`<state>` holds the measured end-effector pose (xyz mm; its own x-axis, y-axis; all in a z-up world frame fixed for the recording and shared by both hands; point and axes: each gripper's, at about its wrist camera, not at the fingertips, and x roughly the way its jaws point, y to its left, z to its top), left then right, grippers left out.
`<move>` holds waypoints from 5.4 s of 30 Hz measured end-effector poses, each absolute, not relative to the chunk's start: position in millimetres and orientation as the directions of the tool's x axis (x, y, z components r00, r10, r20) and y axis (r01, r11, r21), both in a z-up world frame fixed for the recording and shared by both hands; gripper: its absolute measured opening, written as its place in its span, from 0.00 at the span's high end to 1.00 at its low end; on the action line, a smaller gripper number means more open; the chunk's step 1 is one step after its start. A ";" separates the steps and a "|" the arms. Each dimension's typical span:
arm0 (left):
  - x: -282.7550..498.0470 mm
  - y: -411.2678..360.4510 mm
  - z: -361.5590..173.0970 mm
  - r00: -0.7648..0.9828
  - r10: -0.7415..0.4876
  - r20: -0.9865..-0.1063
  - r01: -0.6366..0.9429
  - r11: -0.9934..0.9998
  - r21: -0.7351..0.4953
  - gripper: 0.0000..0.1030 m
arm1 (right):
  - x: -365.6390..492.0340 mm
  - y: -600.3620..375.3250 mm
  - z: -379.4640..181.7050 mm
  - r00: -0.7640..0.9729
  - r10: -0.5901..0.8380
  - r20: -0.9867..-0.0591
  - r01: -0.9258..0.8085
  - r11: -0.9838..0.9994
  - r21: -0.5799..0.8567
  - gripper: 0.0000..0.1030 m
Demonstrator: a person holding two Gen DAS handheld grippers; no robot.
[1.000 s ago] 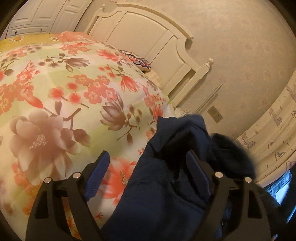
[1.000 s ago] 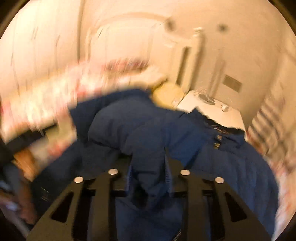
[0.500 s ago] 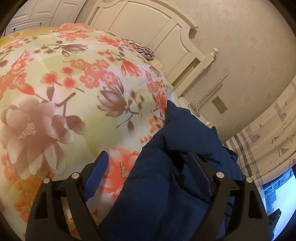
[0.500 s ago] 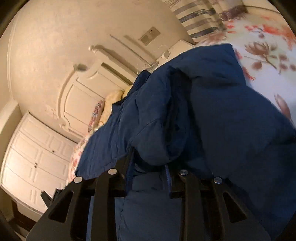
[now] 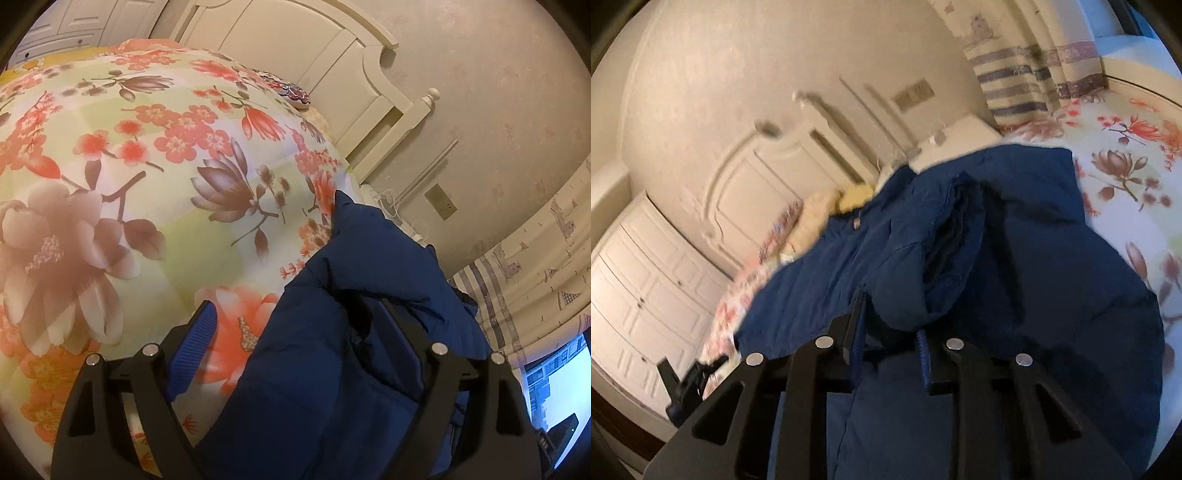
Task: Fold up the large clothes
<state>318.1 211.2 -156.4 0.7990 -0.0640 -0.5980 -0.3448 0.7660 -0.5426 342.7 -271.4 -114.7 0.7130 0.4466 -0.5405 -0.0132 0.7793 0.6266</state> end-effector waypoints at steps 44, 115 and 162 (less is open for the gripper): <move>446.6 53.0 -108.8 0.667 -0.029 -0.744 -0.078 0.991 -0.109 0.03 | 361.5 -208.5 -119.6 0.720 0.101 -0.687 -0.025 0.993 0.119 0.36; 305.7 97.5 -156.8 0.563 0.116 -0.819 -0.151 0.988 0.036 0.02 | 281.4 -242.7 -142.1 0.559 0.038 -0.828 0.042 0.996 0.074 0.08; 66.0 73.1 -155.3 0.680 -0.042 -0.732 0.137 0.988 0.071 0.02 | 39.4 -206.4 -153.9 0.619 0.265 -0.739 -0.369 0.929 0.024 0.05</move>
<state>66.0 73.1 -155.3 0.6796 -0.0418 -0.7324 0.1374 0.9880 0.0711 39.4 -206.4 -153.9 0.6190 0.2652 -0.7392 -0.3692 0.9290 0.0241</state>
